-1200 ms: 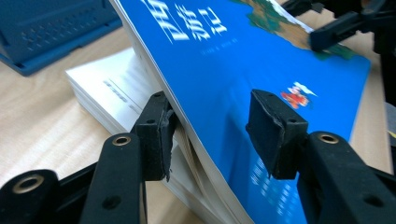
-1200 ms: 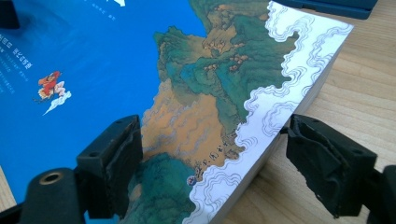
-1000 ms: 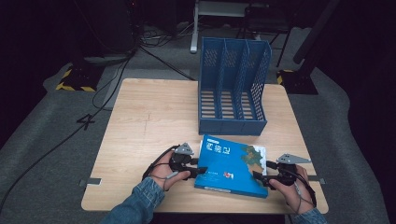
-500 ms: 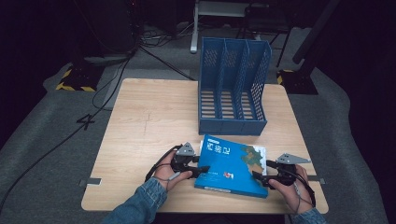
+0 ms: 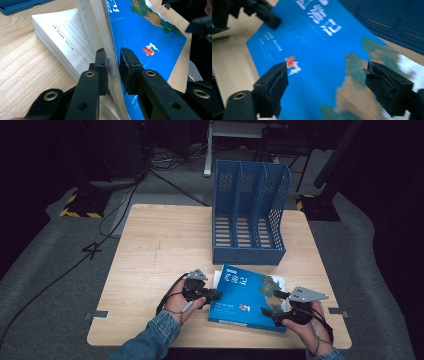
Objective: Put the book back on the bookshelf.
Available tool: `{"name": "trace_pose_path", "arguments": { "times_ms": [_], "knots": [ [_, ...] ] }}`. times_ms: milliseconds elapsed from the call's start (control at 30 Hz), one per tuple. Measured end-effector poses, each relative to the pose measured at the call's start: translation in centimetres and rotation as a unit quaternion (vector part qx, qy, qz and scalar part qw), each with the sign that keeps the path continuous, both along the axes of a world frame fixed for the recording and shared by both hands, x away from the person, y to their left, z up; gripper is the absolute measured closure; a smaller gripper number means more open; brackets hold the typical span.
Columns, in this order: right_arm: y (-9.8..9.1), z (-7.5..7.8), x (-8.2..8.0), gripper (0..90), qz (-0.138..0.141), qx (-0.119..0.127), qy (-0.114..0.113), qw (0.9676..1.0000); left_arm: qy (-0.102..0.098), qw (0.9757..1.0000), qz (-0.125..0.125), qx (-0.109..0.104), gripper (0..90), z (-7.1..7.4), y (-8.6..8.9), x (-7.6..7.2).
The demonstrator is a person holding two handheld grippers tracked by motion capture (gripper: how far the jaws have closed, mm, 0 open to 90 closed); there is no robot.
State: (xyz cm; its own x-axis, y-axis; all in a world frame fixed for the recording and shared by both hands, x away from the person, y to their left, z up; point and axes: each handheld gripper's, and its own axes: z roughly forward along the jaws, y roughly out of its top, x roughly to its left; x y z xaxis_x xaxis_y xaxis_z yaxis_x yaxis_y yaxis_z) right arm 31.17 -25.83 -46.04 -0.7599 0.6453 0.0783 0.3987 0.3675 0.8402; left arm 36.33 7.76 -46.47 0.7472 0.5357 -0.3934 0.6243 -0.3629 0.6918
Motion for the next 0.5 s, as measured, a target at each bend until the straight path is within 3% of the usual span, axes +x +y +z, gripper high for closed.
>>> {"name": "trace_pose_path", "arguments": {
  "times_ms": [133,300,367,433,500],
  "knots": [
    [1.3,0.0,-0.3,17.1,0.001,-0.009,-0.013,0.9999,0.013,0.9998,-0.007,0.012,80.6,0.6,-0.1,0.3],
    [2.9,0.2,-0.9,17.1,0.004,-0.042,-0.041,0.9983,0.033,0.9991,-0.011,0.025,81.6,1.6,-0.5,0.7],
    [3.4,0.1,-0.9,19.7,0.018,-0.056,-0.039,0.9975,0.032,0.9989,-0.010,0.032,81.8,2.0,-0.7,0.8],
    [4.0,-0.1,-0.9,22.2,0.038,-0.054,-0.026,0.9975,0.030,0.9990,-0.010,0.032,82.1,2.4,-0.9,0.9],
    [4.6,-0.2,-1.0,21.9,0.043,-0.058,-0.033,0.9968,0.030,0.9989,-0.007,0.036,82.3,2.8,-1.1,1.0]
  ]
}}
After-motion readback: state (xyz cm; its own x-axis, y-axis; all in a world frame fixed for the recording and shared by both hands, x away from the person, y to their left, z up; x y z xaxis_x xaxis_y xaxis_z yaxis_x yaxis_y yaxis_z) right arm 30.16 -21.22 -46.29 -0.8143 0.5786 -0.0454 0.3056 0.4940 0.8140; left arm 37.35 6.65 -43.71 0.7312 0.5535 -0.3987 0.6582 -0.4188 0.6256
